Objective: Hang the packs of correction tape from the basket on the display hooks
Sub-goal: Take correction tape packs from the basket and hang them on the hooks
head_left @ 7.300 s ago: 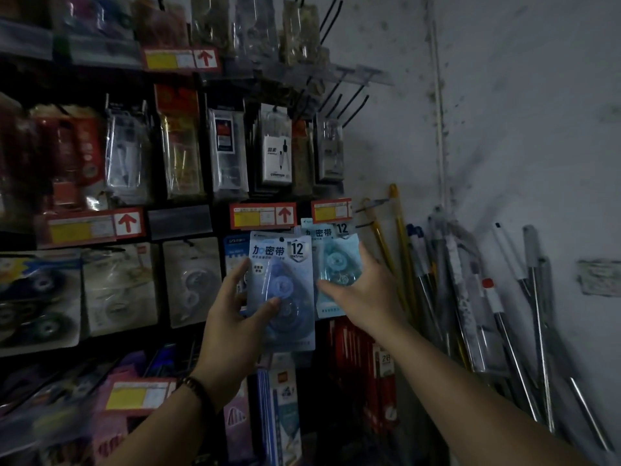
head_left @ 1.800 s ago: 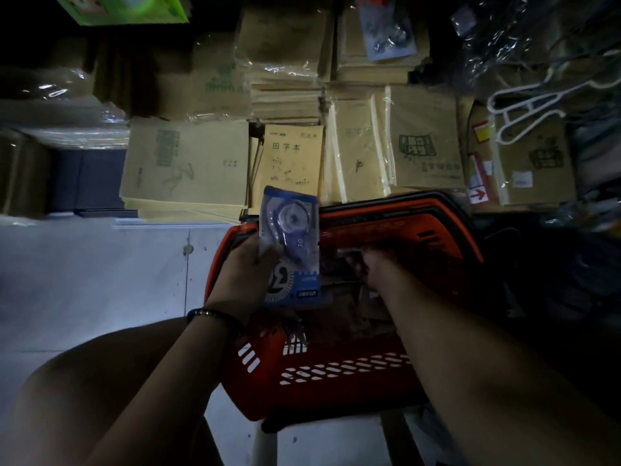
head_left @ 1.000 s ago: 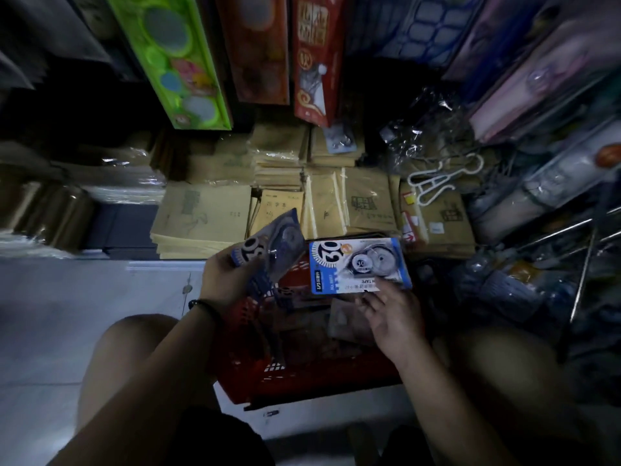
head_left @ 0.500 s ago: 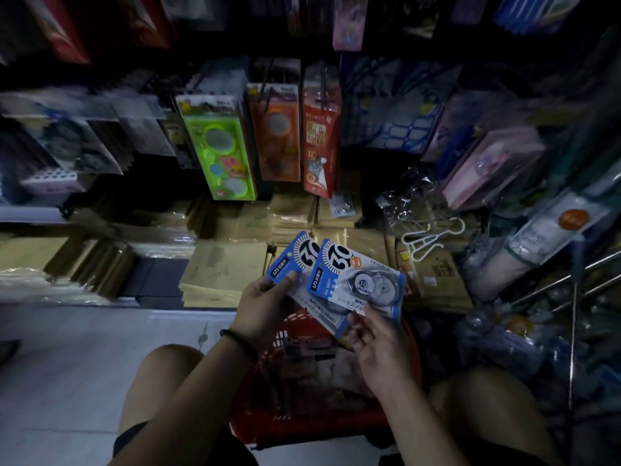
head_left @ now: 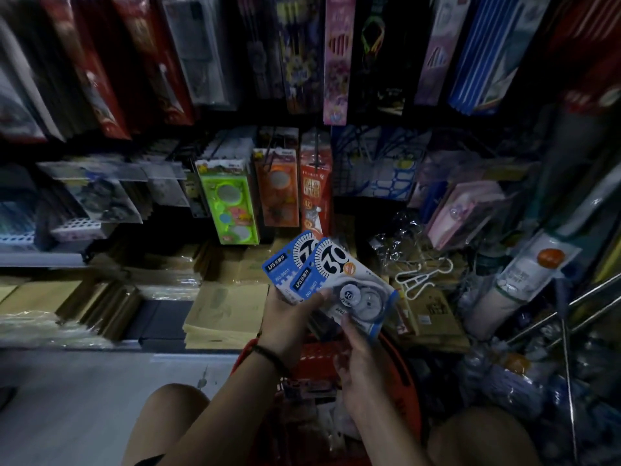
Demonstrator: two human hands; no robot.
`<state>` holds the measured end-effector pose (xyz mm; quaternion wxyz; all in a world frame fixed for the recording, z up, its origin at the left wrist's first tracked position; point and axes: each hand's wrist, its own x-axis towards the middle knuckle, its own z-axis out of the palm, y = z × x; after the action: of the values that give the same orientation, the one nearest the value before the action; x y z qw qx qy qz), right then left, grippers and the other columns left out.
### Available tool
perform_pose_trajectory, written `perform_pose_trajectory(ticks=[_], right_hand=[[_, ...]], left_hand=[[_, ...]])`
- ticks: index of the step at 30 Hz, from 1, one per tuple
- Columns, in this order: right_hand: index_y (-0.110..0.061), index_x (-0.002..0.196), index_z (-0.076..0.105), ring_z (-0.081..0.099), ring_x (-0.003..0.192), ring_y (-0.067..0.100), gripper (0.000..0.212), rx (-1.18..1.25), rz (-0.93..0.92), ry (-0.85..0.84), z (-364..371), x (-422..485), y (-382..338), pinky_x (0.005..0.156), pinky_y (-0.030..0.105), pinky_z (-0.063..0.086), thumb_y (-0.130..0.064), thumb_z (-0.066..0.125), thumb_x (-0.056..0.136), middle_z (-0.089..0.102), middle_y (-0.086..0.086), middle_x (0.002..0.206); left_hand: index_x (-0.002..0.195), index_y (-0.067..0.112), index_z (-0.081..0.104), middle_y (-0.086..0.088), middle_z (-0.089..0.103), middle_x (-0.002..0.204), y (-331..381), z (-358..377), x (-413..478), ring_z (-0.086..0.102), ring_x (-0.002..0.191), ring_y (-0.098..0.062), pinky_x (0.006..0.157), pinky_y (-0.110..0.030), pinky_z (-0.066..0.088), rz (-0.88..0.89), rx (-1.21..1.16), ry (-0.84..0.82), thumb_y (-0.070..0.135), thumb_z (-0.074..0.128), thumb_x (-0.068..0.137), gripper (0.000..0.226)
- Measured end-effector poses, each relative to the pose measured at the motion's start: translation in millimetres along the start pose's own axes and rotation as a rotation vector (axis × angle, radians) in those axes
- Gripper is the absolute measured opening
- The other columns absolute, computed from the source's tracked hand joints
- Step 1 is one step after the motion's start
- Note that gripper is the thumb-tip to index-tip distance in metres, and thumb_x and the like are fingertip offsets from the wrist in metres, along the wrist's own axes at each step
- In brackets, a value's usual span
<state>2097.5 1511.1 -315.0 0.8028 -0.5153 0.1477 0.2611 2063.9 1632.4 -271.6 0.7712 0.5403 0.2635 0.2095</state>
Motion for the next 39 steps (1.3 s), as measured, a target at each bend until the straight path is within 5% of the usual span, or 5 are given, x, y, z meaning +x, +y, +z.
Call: perform_pose_trajectory(ticks=[10,15,19,36,39], right_hand=[[-0.039,0.134,0.066,0.068,0.123,0.019,0.056,-0.335,-0.513,-0.187,-3.0,-1.4,-98.5,0.1,0.05,0.057,-0.05,0.083,0.081,0.07,-0.003,0.134],[-0.018,0.129,0.068,0.075,0.11,0.025,0.031,-0.542,-0.687,-0.374,18.4,-12.5,-152.5,0.095,0.05,0.06,-0.013,0.071,0.099,0.078,0.004,0.118],[-0.03,0.139,0.063,0.073,0.116,0.019,0.049,-0.503,-0.687,-0.3,35.5,-20.5,-175.8,0.096,0.05,0.061,-0.042,0.076,0.094,0.075,-0.002,0.127],[-0.044,0.136,0.058,0.074,0.095,-0.004,0.042,-0.437,-1.02,-0.134,65.5,-56.0,-319.4,0.075,0.022,0.06,-0.026,0.069,0.1,0.079,-0.012,0.11],[-0.039,0.142,0.06,0.077,0.102,0.016,0.046,-0.389,-1.054,-0.144,75.2,-61.3,-348.7,0.082,0.041,0.065,-0.021,0.07,0.101,0.081,-0.002,0.106]], left_hand=[[0.126,0.003,0.065,-0.019,0.076,0.122,81.5,8.7,12.9,0.073,0.114,-0.041,0.096,-0.064,0.058,0.125,0.128,-0.172,0.003,0.077,0.09,0.038],[0.122,0.004,0.064,-0.015,0.079,0.116,131.1,33.2,6.7,0.077,0.107,-0.036,0.094,-0.059,0.061,0.17,0.16,-0.195,0.011,0.083,0.081,0.045],[0.124,0.006,0.064,-0.012,0.079,0.116,166.5,46.3,6.7,0.078,0.107,-0.032,0.094,-0.058,0.061,0.232,0.208,-0.22,0.009,0.082,0.086,0.043],[0.119,0.015,0.073,-0.013,0.079,0.117,278.7,109.7,17.0,0.077,0.109,-0.036,0.097,-0.063,0.058,0.394,0.16,-0.301,0.013,0.075,0.094,0.025],[0.122,0.014,0.069,-0.011,0.08,0.114,302.2,132.3,15.2,0.078,0.105,-0.034,0.094,-0.061,0.06,0.453,0.177,-0.318,0.012,0.073,0.095,0.027]])
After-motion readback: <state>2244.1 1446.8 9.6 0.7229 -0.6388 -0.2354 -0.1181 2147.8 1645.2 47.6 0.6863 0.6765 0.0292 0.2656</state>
